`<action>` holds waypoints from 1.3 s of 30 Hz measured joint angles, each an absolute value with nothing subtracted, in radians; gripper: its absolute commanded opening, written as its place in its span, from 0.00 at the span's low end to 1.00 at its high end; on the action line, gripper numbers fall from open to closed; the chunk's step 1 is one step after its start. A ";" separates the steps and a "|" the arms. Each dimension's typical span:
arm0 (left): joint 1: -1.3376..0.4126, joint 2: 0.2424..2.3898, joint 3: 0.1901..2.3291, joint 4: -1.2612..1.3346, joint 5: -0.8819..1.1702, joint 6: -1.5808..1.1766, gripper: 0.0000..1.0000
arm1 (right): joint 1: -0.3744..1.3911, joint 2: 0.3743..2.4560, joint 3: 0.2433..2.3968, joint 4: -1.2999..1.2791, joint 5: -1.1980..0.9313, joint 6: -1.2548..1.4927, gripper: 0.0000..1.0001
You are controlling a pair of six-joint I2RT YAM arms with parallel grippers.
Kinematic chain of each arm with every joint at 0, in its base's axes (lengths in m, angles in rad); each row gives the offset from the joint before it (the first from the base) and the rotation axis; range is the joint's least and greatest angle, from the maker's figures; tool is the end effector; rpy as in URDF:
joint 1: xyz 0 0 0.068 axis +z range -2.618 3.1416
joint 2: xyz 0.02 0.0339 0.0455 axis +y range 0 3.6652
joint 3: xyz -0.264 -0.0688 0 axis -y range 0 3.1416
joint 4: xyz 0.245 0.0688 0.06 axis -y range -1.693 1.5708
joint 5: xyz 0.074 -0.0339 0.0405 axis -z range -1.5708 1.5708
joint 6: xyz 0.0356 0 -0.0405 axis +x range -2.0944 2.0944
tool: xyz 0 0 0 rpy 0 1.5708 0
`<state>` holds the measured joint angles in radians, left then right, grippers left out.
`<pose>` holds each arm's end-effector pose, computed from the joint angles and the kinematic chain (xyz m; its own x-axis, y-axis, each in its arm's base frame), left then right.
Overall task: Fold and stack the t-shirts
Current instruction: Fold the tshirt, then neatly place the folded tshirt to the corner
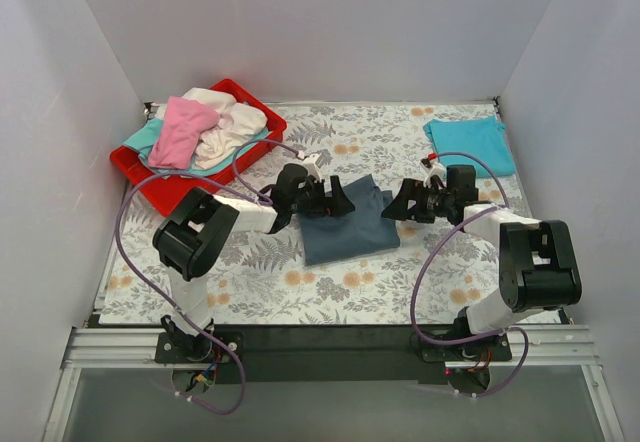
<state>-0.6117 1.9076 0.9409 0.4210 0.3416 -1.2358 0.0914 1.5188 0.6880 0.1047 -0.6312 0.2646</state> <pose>0.3106 -0.2324 0.1393 -0.8721 -0.4752 -0.1168 -0.1463 0.4810 -0.8644 0.2895 0.0476 0.1685 -0.7724 0.1412 -0.6193 -0.3223 0.7529 0.5737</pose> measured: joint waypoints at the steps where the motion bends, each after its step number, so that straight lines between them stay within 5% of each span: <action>1: -0.614 1.912 0.941 0.430 0.347 -1.237 0.77 | 0.091 1.530 0.685 0.110 -0.632 0.267 0.82; 26: -0.649 1.955 0.947 0.517 0.371 -1.240 0.77 | 0.248 1.707 0.698 0.376 -0.698 0.361 0.82; 30: -0.648 1.955 0.947 0.520 0.359 -1.240 0.77 | 0.278 1.723 0.700 0.392 -0.665 0.360 0.58; 34: -0.650 1.953 0.943 0.527 0.356 -1.238 0.77 | 0.291 1.758 0.714 0.391 -0.621 0.367 0.19; 37: -0.652 1.948 0.941 0.524 0.356 -1.238 0.77 | 0.300 1.777 0.733 0.365 -0.590 0.368 0.02; 39: -0.652 1.940 0.938 0.519 0.354 -1.237 0.77 | 0.306 1.778 0.752 0.331 -0.572 0.363 0.01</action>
